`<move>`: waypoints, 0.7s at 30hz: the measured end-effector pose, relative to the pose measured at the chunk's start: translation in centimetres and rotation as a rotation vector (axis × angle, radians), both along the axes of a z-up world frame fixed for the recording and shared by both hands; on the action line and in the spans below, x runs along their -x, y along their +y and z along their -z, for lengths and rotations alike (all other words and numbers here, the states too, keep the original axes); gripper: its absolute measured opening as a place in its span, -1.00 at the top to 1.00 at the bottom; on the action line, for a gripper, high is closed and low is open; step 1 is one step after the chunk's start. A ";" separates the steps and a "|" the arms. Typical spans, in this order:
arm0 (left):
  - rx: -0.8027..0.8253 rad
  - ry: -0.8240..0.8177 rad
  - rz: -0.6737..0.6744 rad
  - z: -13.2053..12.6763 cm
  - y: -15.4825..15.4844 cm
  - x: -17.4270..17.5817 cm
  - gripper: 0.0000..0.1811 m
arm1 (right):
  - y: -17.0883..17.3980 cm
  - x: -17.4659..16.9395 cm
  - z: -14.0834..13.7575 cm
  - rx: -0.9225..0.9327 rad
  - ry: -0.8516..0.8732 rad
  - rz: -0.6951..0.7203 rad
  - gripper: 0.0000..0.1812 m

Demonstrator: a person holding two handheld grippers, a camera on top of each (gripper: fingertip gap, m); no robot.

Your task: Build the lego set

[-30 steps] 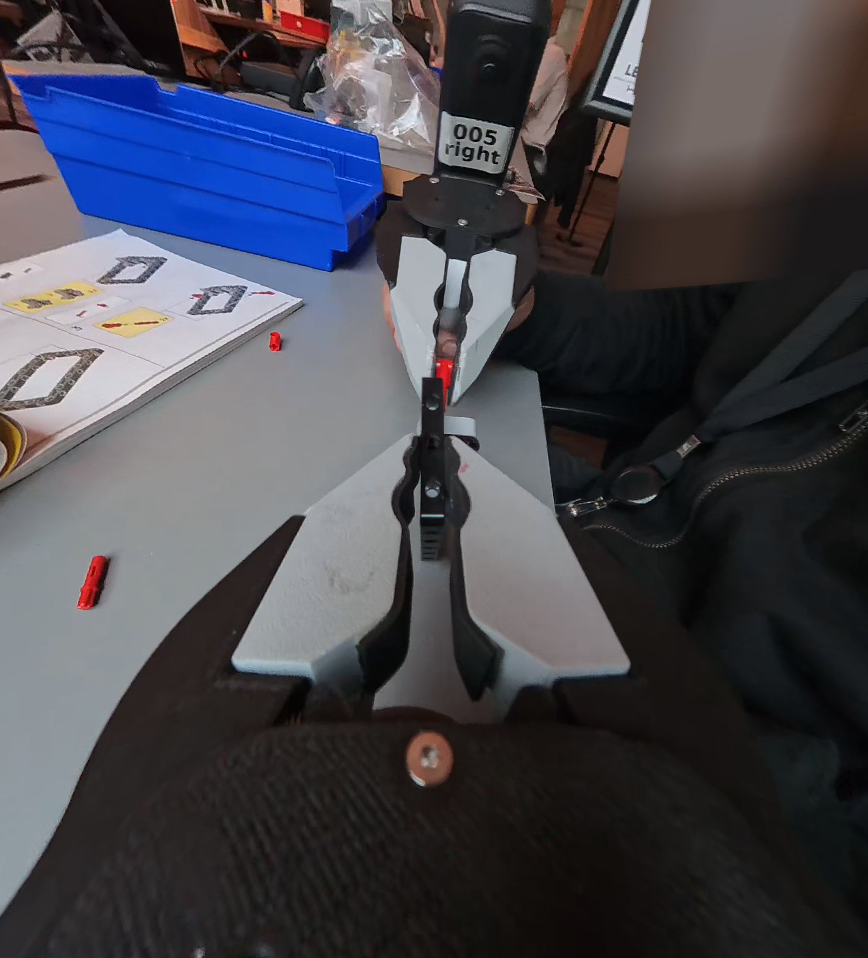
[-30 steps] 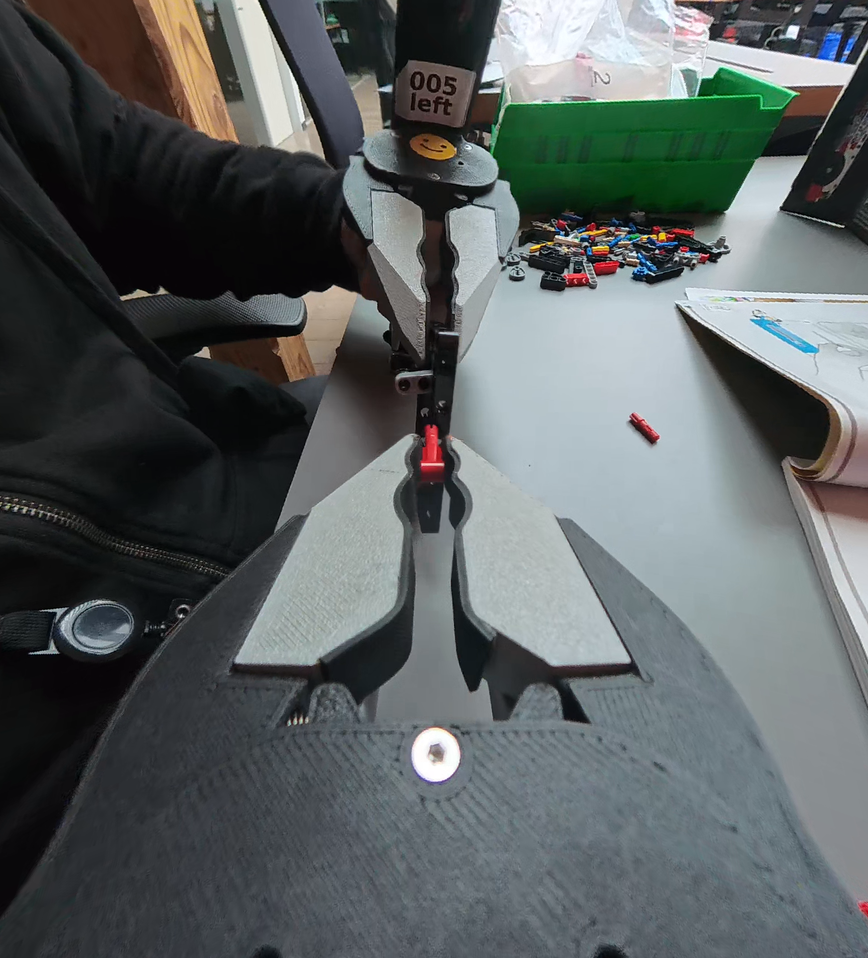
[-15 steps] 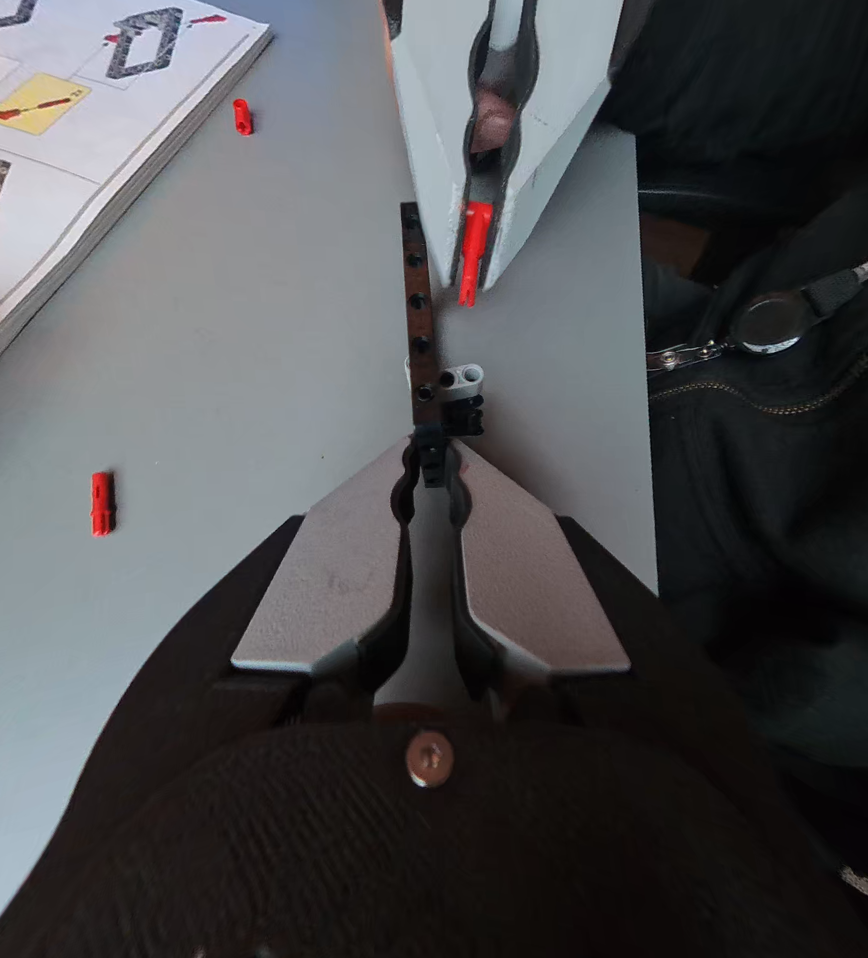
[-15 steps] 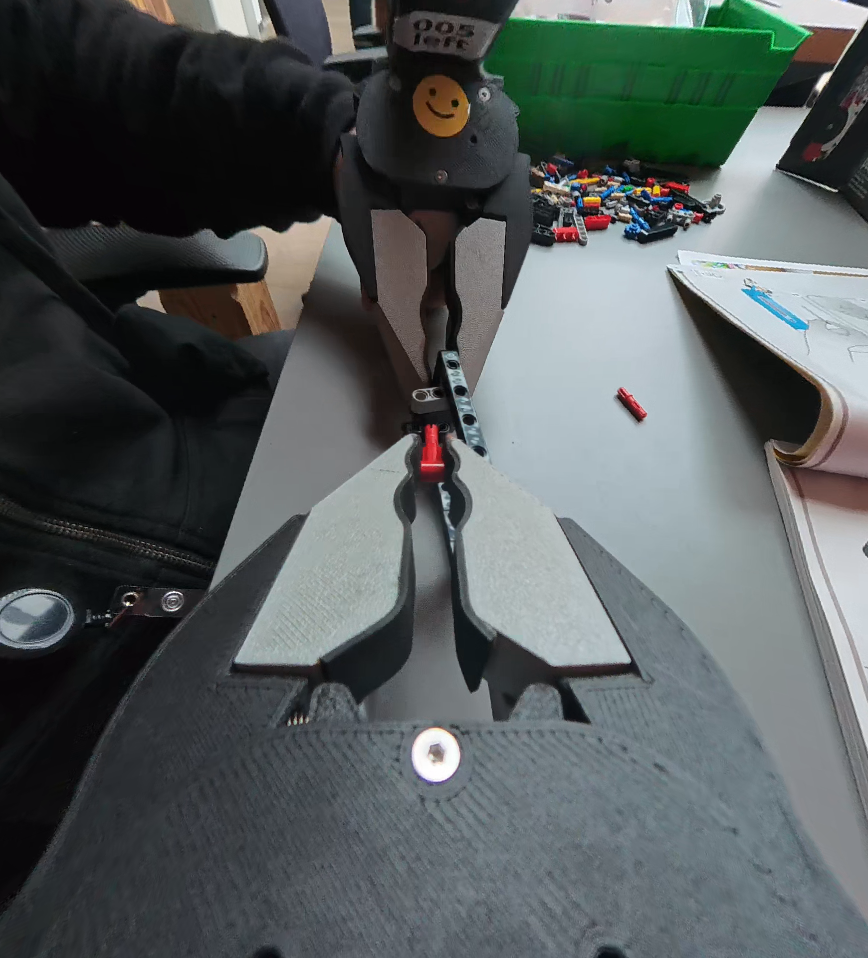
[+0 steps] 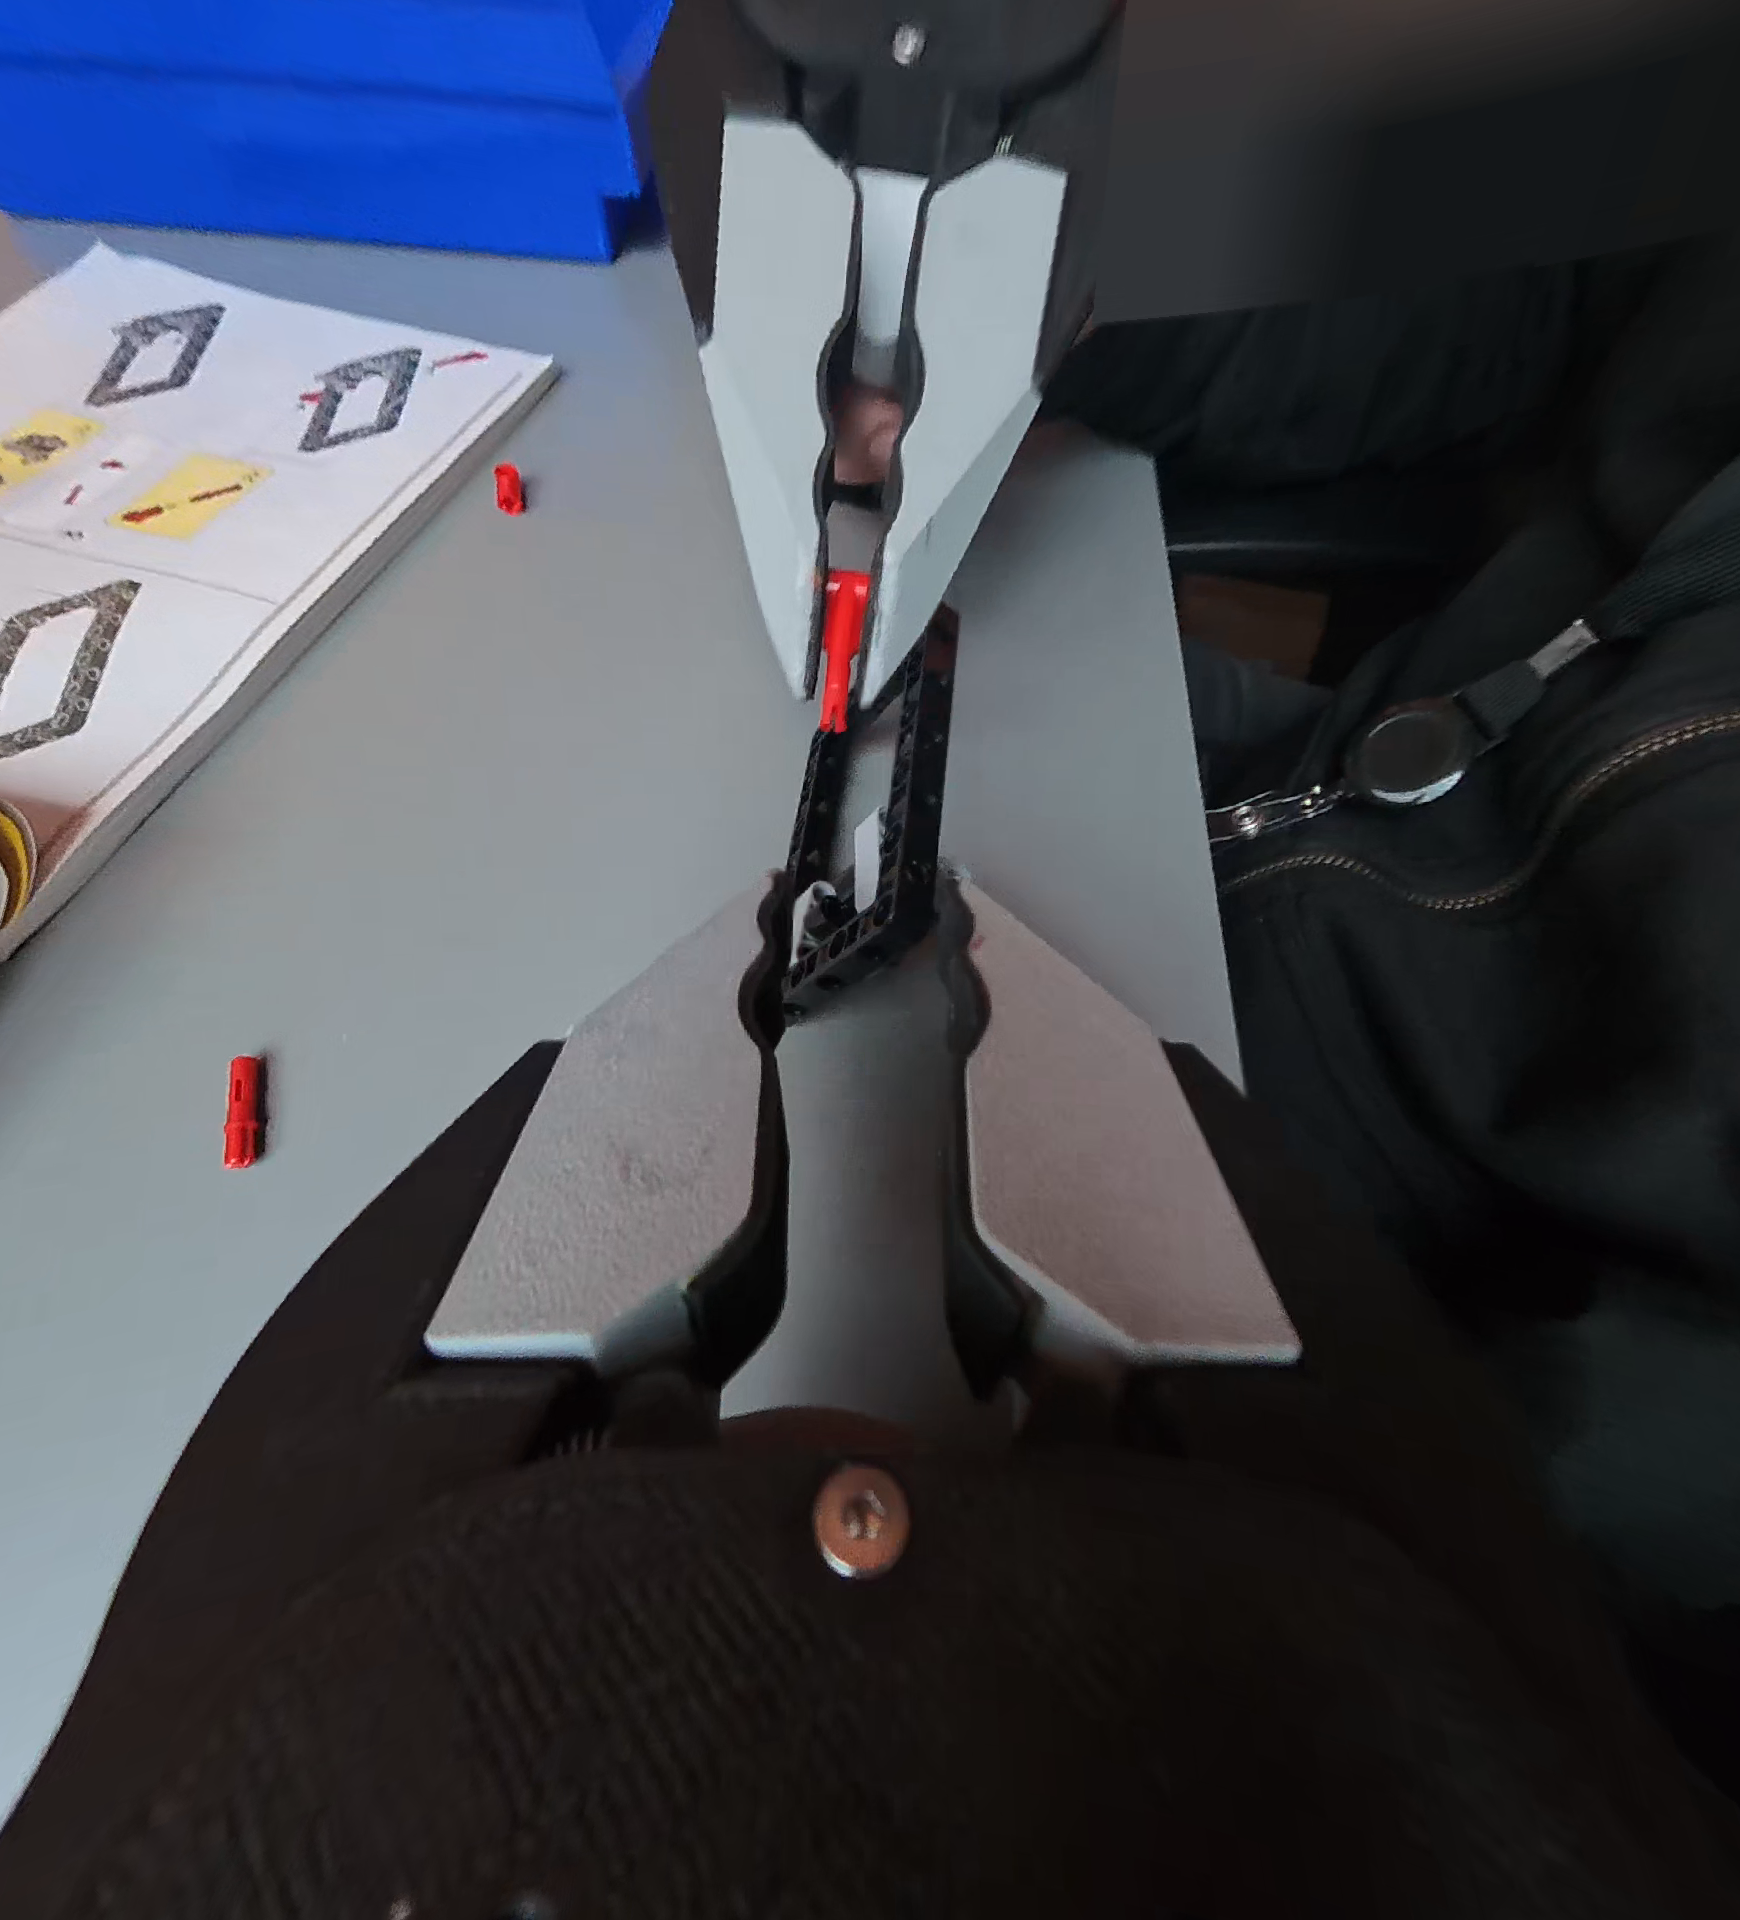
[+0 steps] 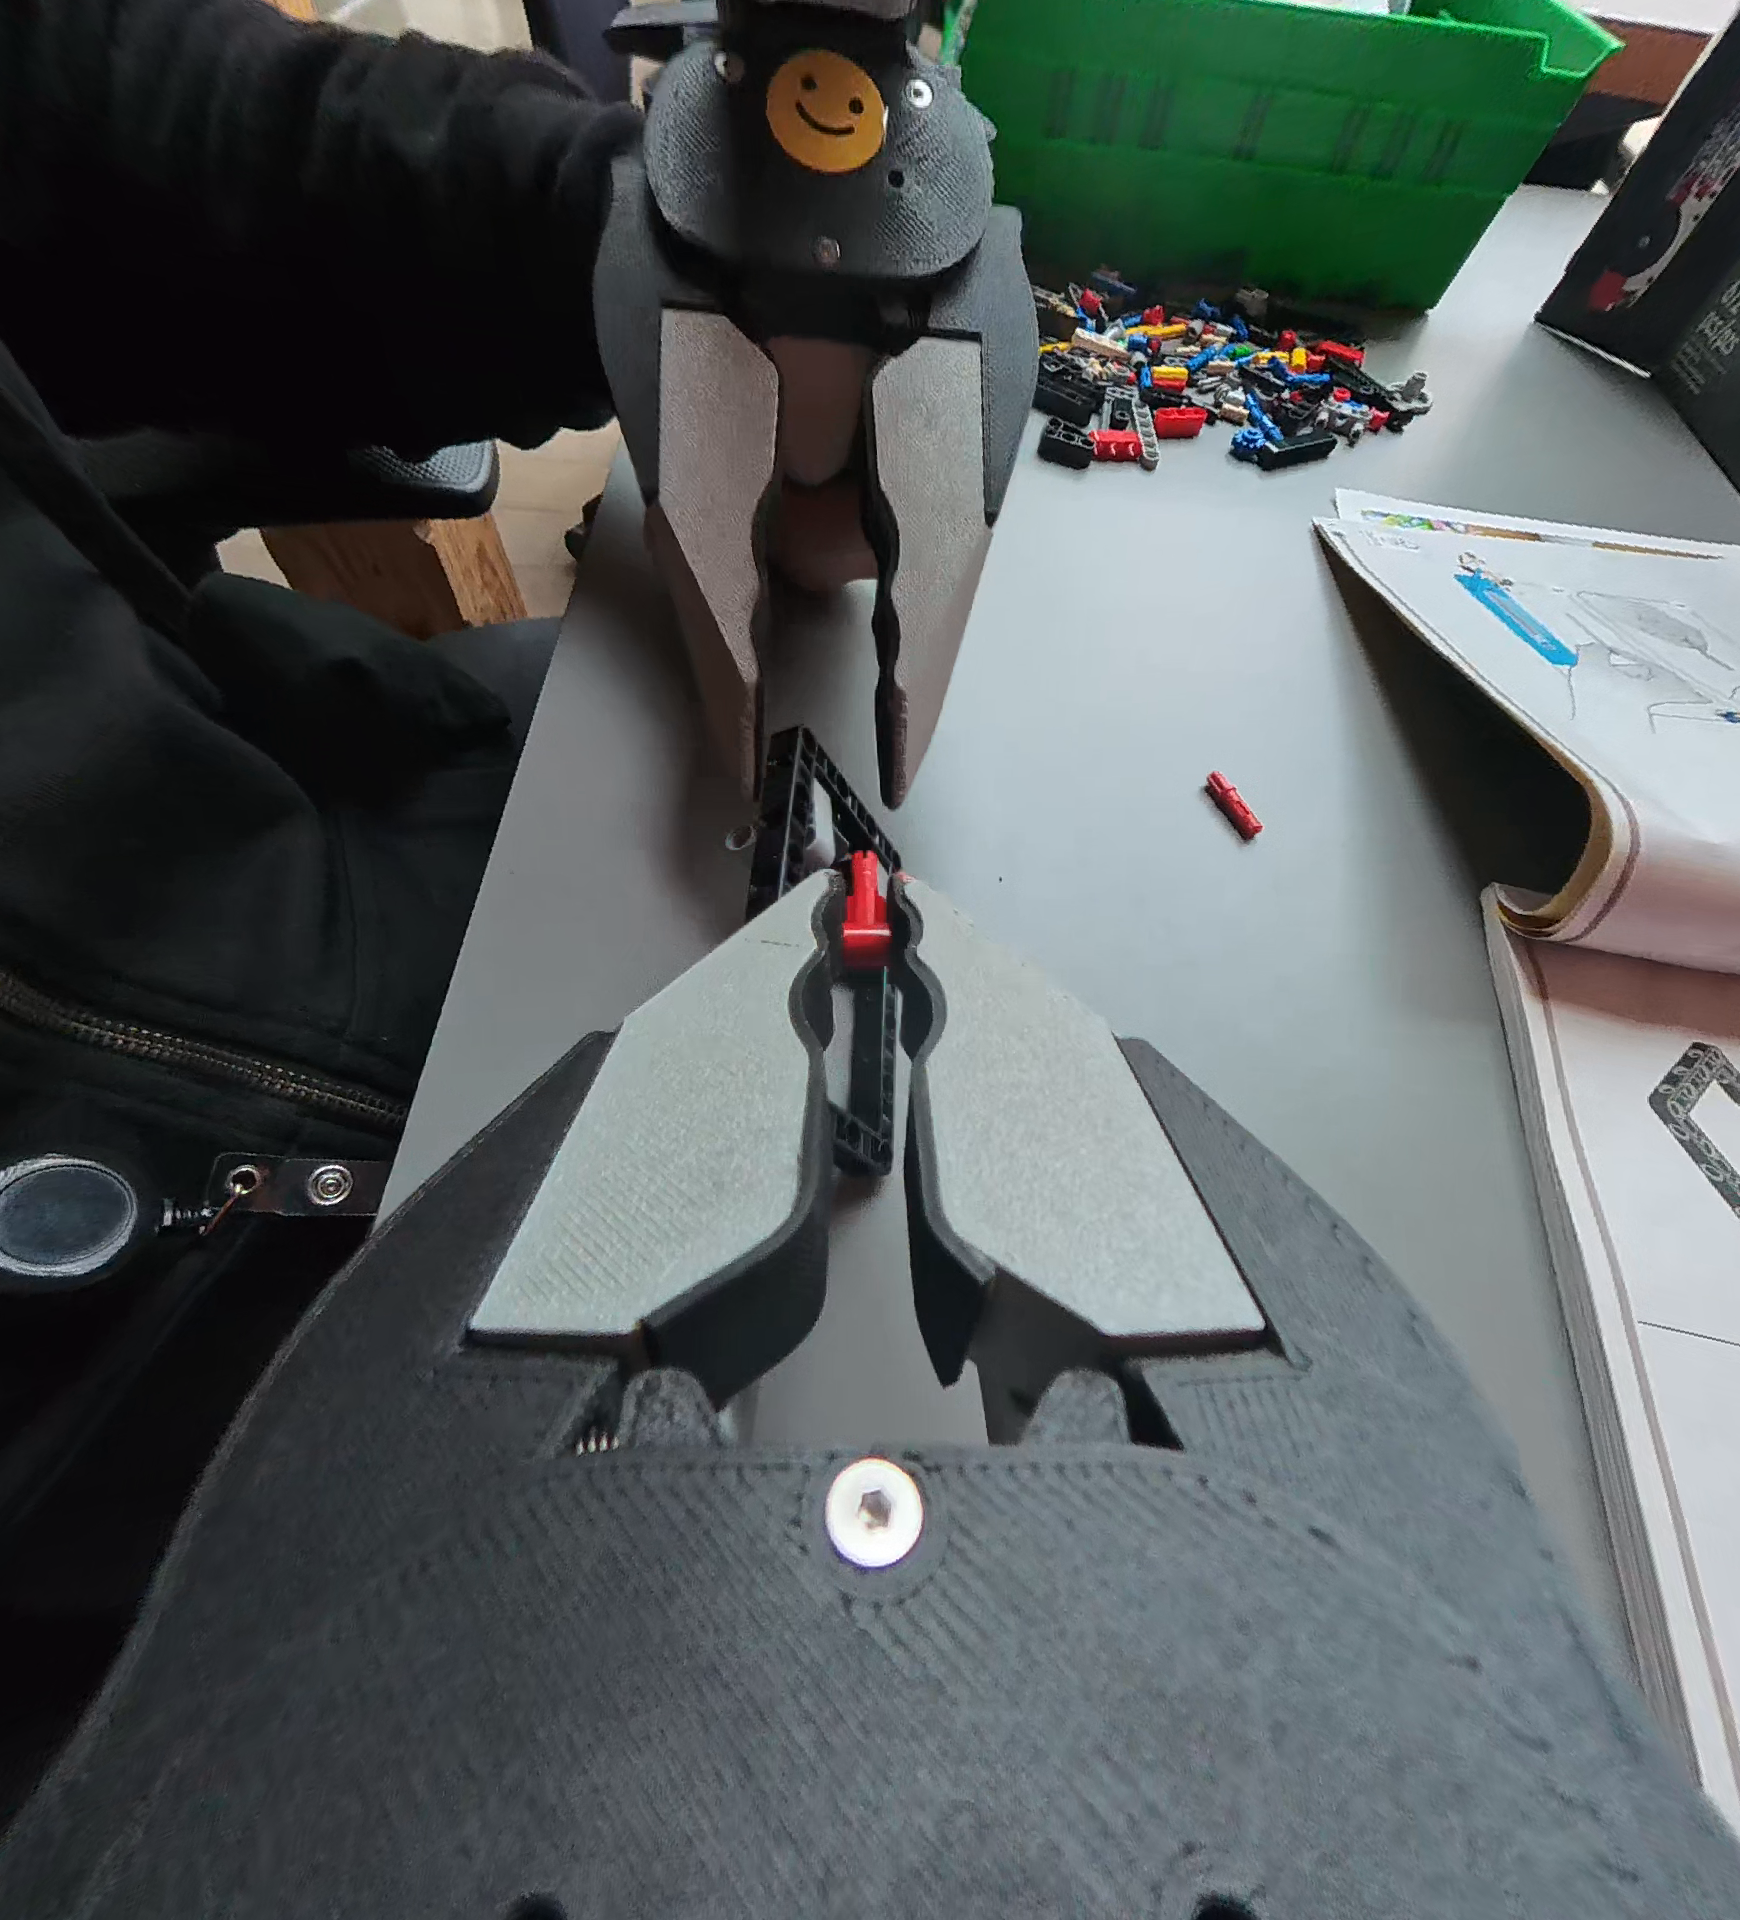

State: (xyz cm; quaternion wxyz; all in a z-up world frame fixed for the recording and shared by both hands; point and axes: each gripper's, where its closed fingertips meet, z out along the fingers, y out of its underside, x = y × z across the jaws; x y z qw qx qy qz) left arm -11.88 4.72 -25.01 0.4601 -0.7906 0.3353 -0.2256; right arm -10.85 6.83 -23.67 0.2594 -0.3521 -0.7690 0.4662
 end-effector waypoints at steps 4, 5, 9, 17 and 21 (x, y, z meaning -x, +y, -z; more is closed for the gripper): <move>-0.007 -0.041 0.006 -0.5 0.0 0.1 0.91 | 0.2 0.3 0.4 0.034 -0.022 -0.002 0.95; -0.005 -0.039 0.011 -0.5 0.1 0.1 0.90 | 0.2 0.3 0.5 0.052 -0.030 -0.006 0.95; 0.000 -0.037 0.014 -0.4 0.6 -0.2 0.91 | 0.4 0.3 0.2 0.095 -0.039 -0.011 0.95; 0.184 -0.193 -0.017 -0.8 2.2 -0.1 0.91 | 2.0 -0.2 -1.3 -0.202 -0.155 -0.006 0.95; 0.233 -0.312 -0.014 -0.9 2.8 -0.1 0.92 | 2.2 0.4 -0.3 -0.324 -0.236 -0.024 0.95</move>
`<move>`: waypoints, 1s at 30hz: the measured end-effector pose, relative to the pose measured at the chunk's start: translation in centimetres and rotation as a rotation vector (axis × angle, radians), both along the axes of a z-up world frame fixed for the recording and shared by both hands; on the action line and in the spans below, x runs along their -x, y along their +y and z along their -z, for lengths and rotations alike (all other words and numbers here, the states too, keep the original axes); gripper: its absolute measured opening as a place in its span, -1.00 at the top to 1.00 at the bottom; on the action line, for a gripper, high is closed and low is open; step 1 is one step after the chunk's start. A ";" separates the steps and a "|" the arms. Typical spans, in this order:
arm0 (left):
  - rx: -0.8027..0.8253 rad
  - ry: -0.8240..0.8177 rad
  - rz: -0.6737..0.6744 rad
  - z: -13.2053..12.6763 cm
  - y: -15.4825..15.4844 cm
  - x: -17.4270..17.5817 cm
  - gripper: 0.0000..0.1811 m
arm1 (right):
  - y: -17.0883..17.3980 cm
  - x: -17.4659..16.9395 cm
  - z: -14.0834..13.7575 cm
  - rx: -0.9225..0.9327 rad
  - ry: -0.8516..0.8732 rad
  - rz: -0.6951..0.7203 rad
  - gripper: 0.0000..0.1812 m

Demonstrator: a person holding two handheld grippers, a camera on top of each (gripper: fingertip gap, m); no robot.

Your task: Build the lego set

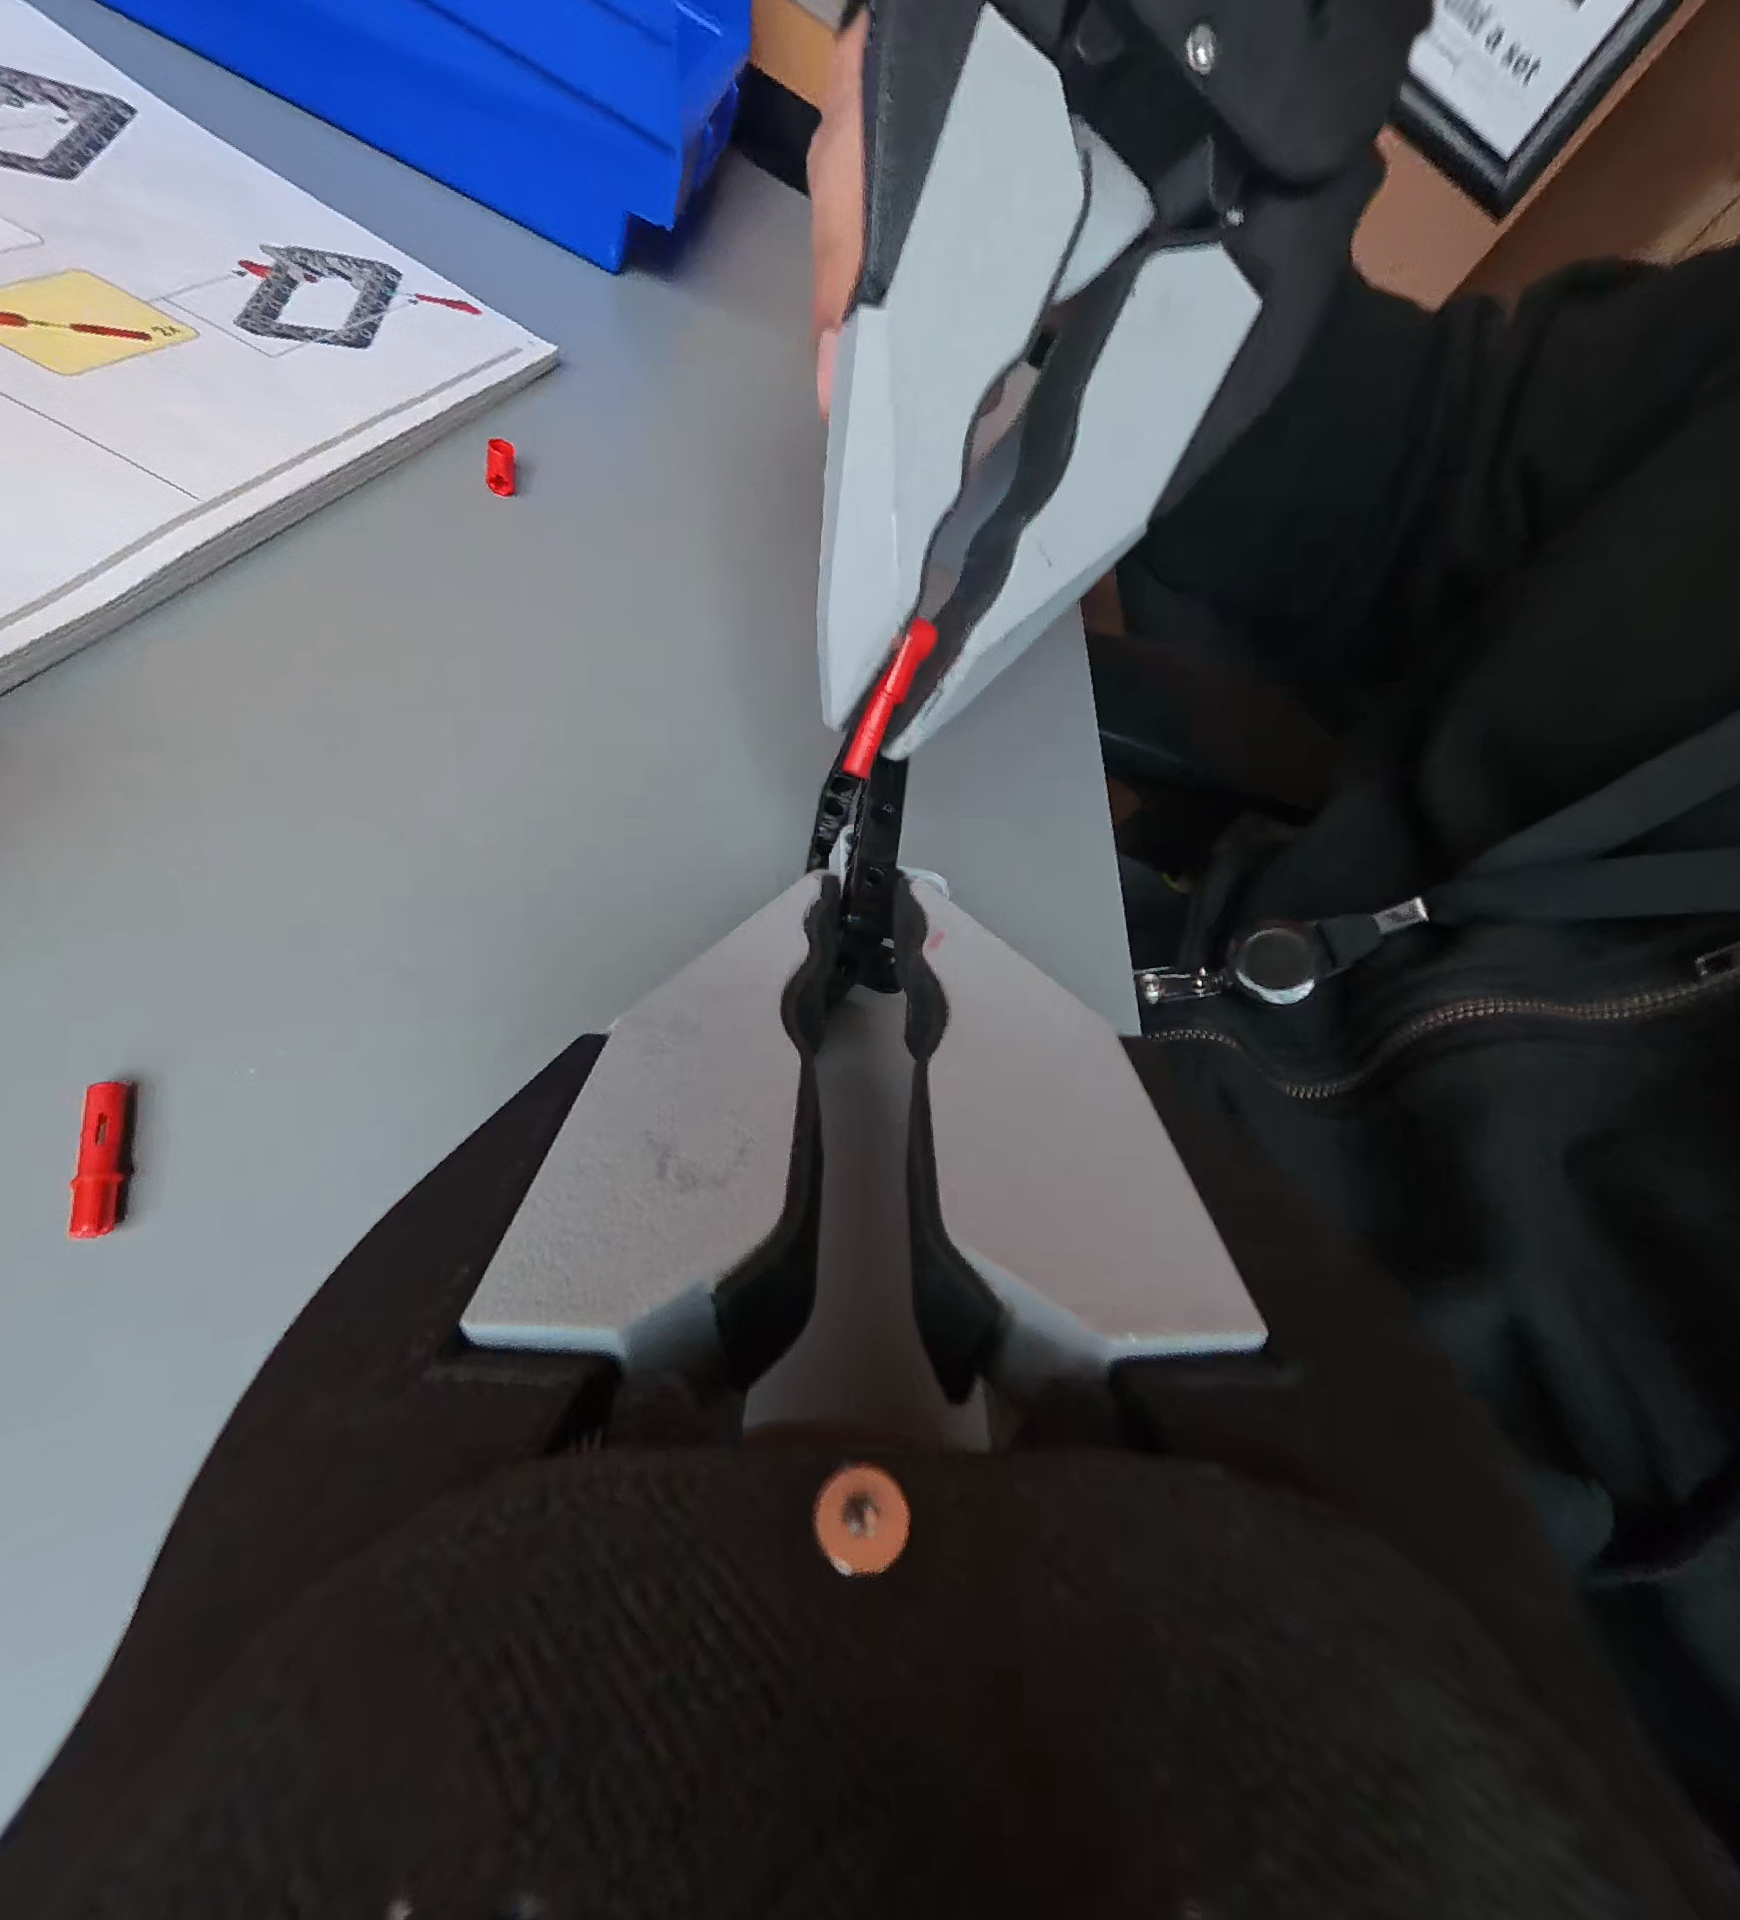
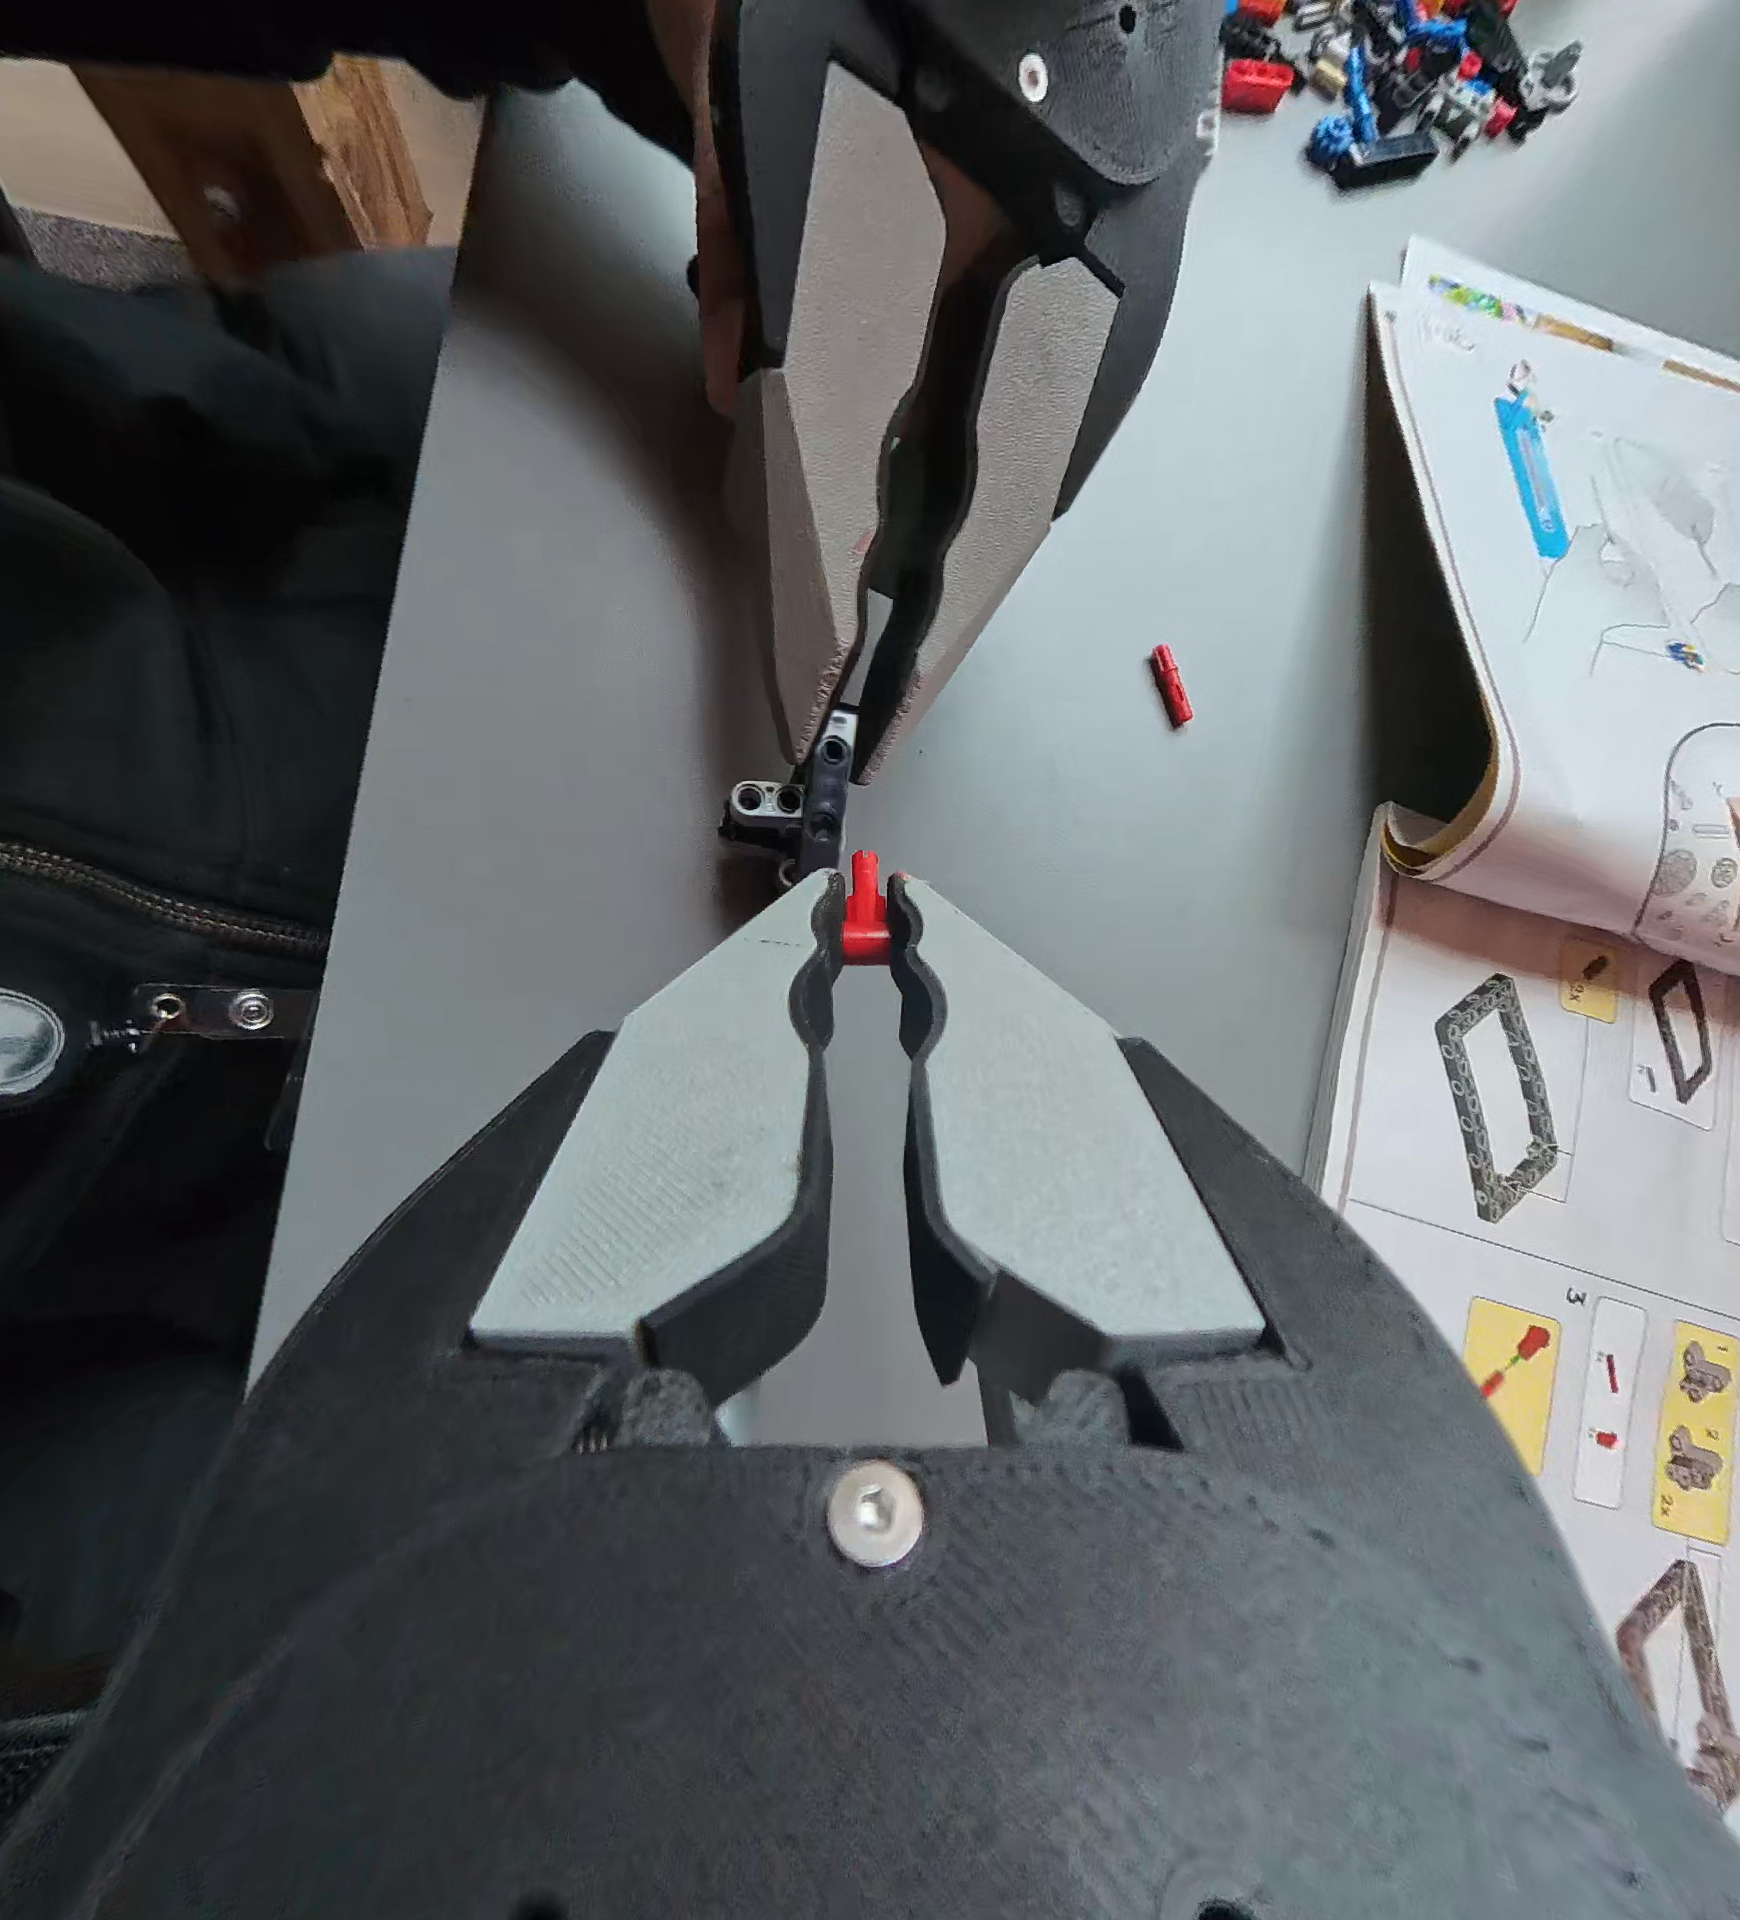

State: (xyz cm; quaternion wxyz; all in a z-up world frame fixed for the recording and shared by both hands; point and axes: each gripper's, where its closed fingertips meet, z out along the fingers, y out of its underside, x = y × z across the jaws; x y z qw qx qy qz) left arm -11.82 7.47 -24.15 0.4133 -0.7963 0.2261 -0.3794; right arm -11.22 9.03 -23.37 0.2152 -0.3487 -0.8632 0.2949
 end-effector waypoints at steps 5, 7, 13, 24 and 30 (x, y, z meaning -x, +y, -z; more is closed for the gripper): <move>-0.017 -0.024 -0.022 -0.4 0.1 0.6 0.93 | -0.4 0.2 -0.6 0.069 0.020 0.015 0.95; -0.017 0.003 -0.015 -0.1 0.1 0.5 0.93 | -0.2 0.2 -0.3 0.053 -0.023 0.017 0.95; -0.067 0.076 -0.003 0.1 0.1 -0.2 0.93 | -0.2 0.3 -0.1 -0.053 -0.139 -0.009 0.95; -0.221 0.223 -0.004 0.0 0.3 -1.4 0.93 | -0.7 -1.2 0.1 -0.194 -0.347 -0.086 0.94; -0.247 0.243 0.009 0.1 0.1 -1.6 0.93 | -0.6 -1.6 0.2 -0.254 -0.429 -0.071 0.94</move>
